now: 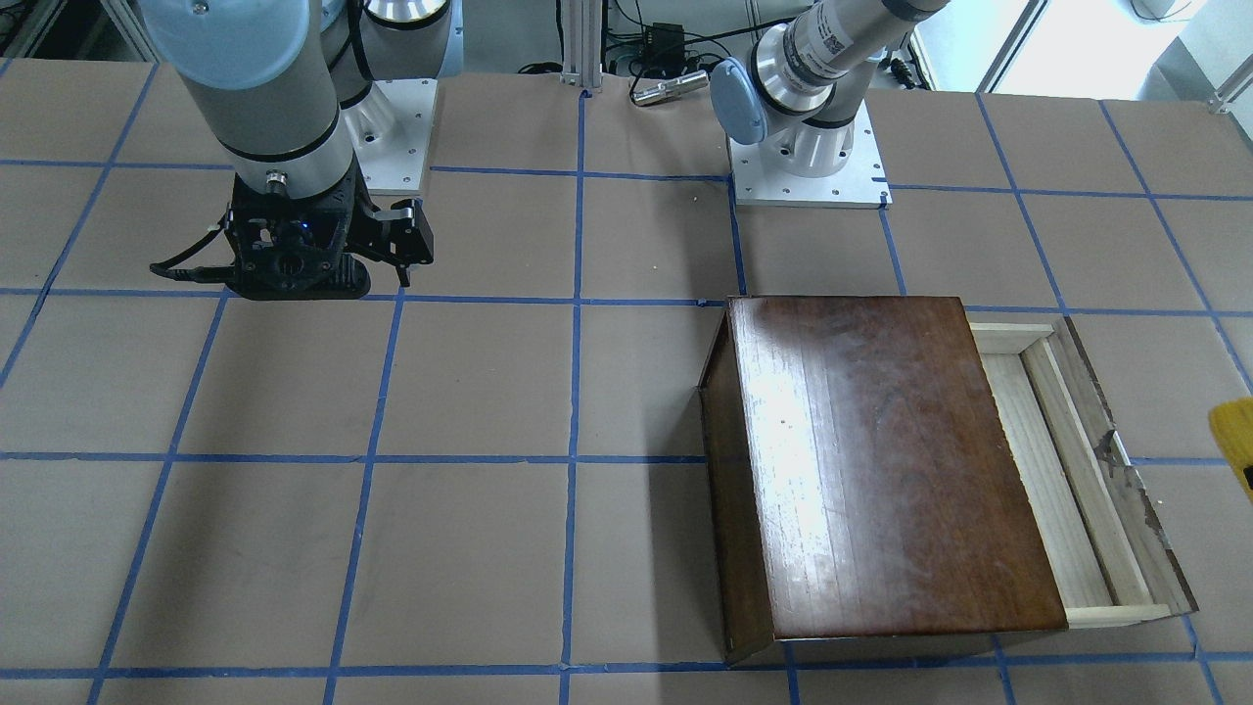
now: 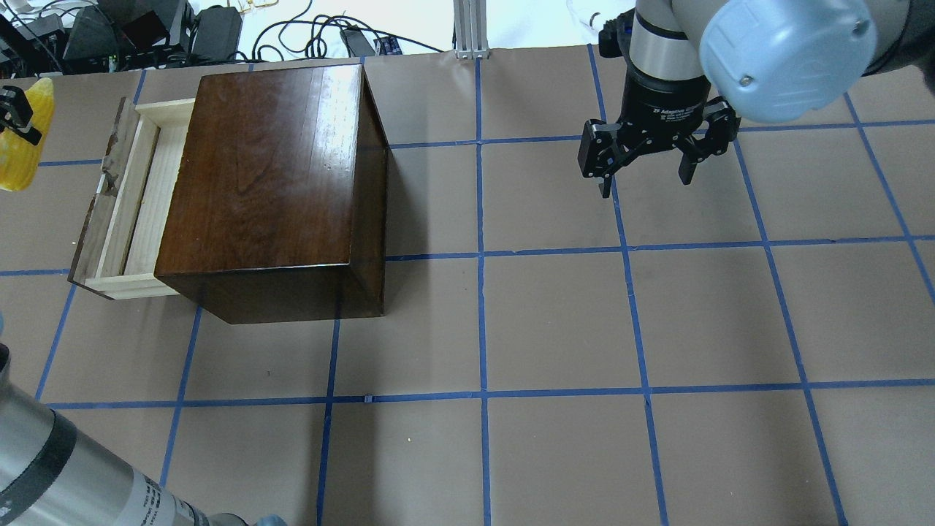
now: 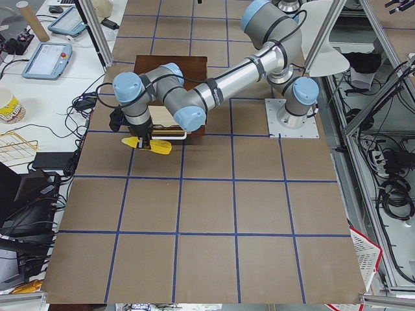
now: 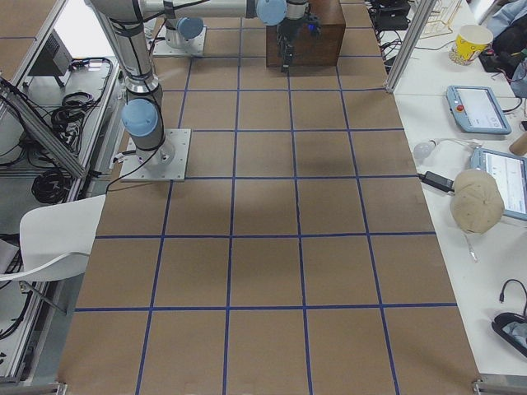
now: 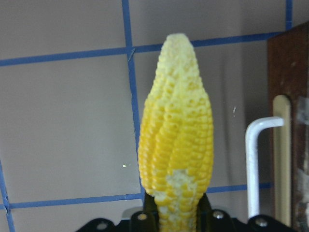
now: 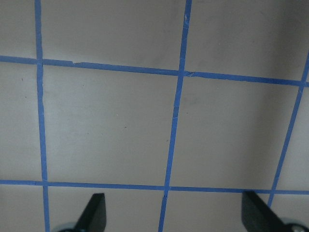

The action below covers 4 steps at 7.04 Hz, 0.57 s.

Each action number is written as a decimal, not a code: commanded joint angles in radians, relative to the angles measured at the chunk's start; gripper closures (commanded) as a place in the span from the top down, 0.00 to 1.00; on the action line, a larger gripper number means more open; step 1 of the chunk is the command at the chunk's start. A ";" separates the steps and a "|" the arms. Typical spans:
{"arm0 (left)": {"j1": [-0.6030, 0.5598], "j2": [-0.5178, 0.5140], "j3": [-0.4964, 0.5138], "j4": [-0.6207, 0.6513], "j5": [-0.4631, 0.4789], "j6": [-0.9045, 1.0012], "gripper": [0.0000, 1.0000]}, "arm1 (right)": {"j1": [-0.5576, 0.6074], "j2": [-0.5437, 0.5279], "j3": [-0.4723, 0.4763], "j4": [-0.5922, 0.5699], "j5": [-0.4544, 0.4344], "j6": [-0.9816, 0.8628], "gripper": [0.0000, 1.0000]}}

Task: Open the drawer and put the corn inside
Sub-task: 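Grasp the yellow corn with the left gripper and lift it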

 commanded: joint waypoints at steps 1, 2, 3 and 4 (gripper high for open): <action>-0.081 0.043 -0.006 -0.061 -0.005 -0.127 0.00 | 0.000 0.000 0.000 0.000 0.000 0.001 1.00; -0.118 0.048 -0.016 -0.085 -0.005 -0.179 0.00 | 0.000 0.000 0.000 0.000 0.000 0.001 1.00; -0.144 0.046 -0.032 -0.096 -0.008 -0.246 0.00 | 0.000 0.000 0.000 0.000 0.000 0.001 1.00; -0.154 0.043 -0.074 -0.092 -0.011 -0.276 0.00 | 0.000 0.000 0.000 0.000 0.000 0.001 1.00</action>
